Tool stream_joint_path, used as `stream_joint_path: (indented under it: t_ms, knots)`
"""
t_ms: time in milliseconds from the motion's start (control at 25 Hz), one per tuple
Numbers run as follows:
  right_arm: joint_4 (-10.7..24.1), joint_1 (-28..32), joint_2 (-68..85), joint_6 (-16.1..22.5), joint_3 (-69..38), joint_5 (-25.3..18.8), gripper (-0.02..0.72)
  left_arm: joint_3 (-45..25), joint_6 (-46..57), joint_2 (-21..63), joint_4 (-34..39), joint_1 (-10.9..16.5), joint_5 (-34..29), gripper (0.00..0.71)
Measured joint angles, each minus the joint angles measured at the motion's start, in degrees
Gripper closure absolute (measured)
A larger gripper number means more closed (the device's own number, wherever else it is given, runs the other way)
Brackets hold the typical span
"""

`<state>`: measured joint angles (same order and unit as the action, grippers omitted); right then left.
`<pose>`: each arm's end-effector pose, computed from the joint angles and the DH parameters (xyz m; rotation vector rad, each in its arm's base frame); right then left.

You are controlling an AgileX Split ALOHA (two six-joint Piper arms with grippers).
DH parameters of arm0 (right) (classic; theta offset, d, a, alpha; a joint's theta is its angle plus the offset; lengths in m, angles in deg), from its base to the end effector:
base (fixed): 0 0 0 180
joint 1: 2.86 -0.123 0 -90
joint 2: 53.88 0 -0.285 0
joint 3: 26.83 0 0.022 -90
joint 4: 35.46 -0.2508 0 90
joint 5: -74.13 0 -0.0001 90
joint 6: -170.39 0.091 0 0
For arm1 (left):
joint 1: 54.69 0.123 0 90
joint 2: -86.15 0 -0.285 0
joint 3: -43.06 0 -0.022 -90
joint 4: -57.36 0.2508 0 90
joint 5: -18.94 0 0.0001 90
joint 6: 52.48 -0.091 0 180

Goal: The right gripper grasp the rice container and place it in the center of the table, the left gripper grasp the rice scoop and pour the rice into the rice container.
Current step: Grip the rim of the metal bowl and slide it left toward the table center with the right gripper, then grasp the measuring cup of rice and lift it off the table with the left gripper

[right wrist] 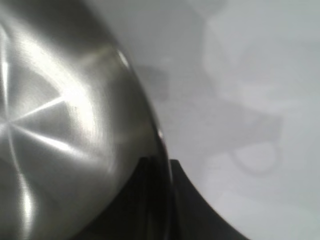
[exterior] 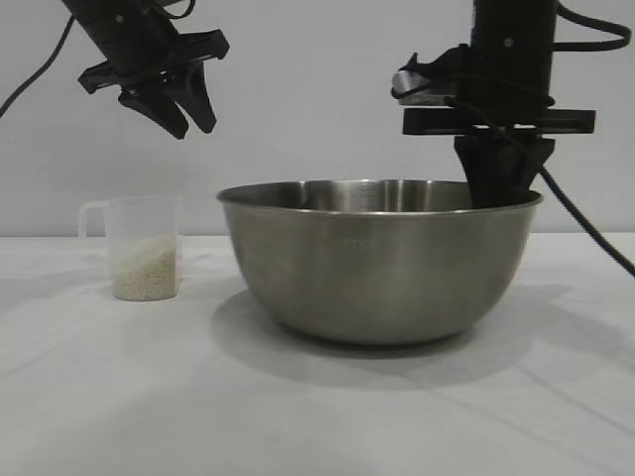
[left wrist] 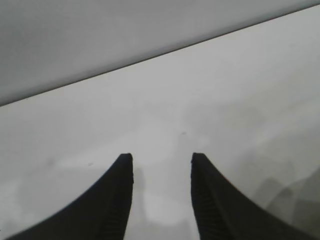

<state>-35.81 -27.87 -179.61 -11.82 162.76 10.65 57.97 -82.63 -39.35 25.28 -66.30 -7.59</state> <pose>0.3639 0.1703 0.1726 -0.7338 3.0491 0.0105 0.4580 -0.1162 0.2265 0.3728 2.3029 -0.3728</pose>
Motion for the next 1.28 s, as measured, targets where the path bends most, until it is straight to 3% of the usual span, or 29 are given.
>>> stream_joint_path:
  t_ms: [80, 280, 520, 760, 840, 920, 1000, 1120, 1280]
  knots:
    - [0.24, -0.10, 1.20, 0.00, -2.18, 0.75, 0.646, 0.00, 0.00, 0.00, 0.00, 0.00, 0.00, 0.486]
    - [0.25, -0.10, 7.57, -0.18, -7.31, 5.73, 0.465, 0.00, 0.00, 0.00, 0.00, 0.00, 0.00, 0.486]
    - [-2.42, -0.22, 22.68, -0.27, -13.81, 16.97, 0.438, 0.00, 0.00, 0.00, 0.00, 0.00, 0.00, 0.486]
    - [-3.05, -0.45, 41.43, -0.42, -34.08, 28.62, 0.438, 0.00, 0.00, 0.00, 0.10, 0.00, 0.00, 0.486]
    - [-3.05, -0.45, 49.21, -0.42, -41.18, 30.52, 0.438, 0.00, 0.00, 0.00, 0.02, 0.00, 0.00, 0.486]
    - [-3.07, -0.45, 59.09, -0.42, -47.22, 30.11, 0.438, 0.00, 0.00, 0.00, 0.02, 0.00, 0.00, 0.486]
    - [-3.07, -0.45, 69.29, 0.00, -50.49, 26.62, 0.438, 0.00, 0.00, 0.00, 0.02, 0.00, 0.00, 0.486]
    - [-0.96, -0.45, 85.68, 4.19, -51.87, 18.13, 0.438, 0.00, 0.00, 0.00, 0.02, 0.00, 0.00, 0.486]
    - [5.32, -0.64, 100.14, 11.22, -51.87, 5.72, 0.438, 0.00, 0.00, 0.00, 0.02, 0.00, 0.00, 0.486]
